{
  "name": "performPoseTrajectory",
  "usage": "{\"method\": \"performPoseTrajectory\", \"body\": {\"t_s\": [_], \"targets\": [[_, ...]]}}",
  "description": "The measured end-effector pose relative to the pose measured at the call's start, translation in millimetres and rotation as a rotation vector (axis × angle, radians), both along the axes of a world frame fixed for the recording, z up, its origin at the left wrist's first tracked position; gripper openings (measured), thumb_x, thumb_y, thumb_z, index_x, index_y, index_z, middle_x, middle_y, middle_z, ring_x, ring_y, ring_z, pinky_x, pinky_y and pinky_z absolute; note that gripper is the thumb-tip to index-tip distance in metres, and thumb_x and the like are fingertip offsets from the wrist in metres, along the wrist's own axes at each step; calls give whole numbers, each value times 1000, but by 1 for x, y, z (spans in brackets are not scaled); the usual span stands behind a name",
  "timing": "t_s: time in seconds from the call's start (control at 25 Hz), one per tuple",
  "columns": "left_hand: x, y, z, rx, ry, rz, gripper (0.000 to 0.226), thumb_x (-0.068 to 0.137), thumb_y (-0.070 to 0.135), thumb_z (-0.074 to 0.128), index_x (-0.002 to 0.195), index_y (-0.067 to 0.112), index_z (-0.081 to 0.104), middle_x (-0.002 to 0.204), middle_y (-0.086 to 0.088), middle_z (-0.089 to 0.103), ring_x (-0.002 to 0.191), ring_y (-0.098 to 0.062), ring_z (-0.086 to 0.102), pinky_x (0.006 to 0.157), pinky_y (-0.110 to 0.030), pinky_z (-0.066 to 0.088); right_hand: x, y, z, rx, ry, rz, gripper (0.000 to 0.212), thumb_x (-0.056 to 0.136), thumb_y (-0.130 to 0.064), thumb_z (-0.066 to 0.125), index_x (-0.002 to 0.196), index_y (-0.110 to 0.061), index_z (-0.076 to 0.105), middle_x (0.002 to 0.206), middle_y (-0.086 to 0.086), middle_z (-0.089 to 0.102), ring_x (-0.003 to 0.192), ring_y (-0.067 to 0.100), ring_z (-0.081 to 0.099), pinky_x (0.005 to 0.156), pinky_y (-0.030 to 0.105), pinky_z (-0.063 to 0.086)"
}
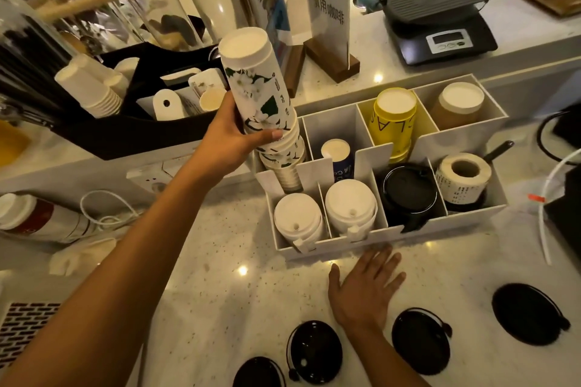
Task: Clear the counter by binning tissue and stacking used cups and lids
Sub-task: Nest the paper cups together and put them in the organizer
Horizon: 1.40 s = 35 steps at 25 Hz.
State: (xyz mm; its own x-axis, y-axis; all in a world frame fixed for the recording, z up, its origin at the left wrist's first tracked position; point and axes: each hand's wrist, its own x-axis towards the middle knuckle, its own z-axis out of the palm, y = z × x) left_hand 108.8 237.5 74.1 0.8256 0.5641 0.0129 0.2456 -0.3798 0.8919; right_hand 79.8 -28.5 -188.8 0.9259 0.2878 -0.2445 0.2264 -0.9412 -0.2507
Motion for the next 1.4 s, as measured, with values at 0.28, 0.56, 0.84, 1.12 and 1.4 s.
{"method": "performPoseTrajectory", "body": {"t_s": [0.28, 0.56, 0.84, 1.12, 1.4], "targets": [[1, 5, -23, -3, 77, -31, 90, 73, 27, 88, 146, 33, 35, 129, 24, 58, 113, 7, 57, 85, -11, 47, 0, 0, 1, 3, -4, -7, 97, 88, -61, 37, 154, 6, 10, 161, 32, 5, 149, 47, -3, 118, 64, 2], [-1, 1, -34, 16, 107, -42, 86, 79, 25, 84, 145, 38, 30, 120, 38, 50, 103, 23, 52, 67, 1, 47, -1, 0, 2, 5, -5, -4, 97, 89, -61, 36, 154, 6, 8, 161, 32, 4, 149, 48, -3, 118, 64, 3], [-7, -25, -45, -21, 9, 133, 89, 75, 32, 87, 145, 35, 33, 126, 28, 52, 107, 12, 54, 73, -2, 48, -1, 0, 4, 1, 5, -9, 97, 90, -63, 33, 155, 4, 3, 162, 31, -2, 149, 47, -7, 118, 64, 1], [5, -50, -45, -67, -155, 341, 82, 79, 26, 84, 146, 25, 38, 140, 7, 55, 128, -14, 54, 94, -28, 53, -1, 0, 4, -10, 1, -5, 96, 90, -62, 32, 155, 3, 4, 162, 31, -1, 149, 47, -7, 118, 63, 0], [9, -59, -47, -58, -140, 403, 74, 82, 23, 81, 145, 20, 42, 140, 4, 57, 128, -15, 55, 98, -34, 52, 0, 0, -1, -30, 1, -10, 96, 90, -65, 27, 155, 3, 5, 162, 30, -1, 149, 46, -8, 118, 63, 0]]}}
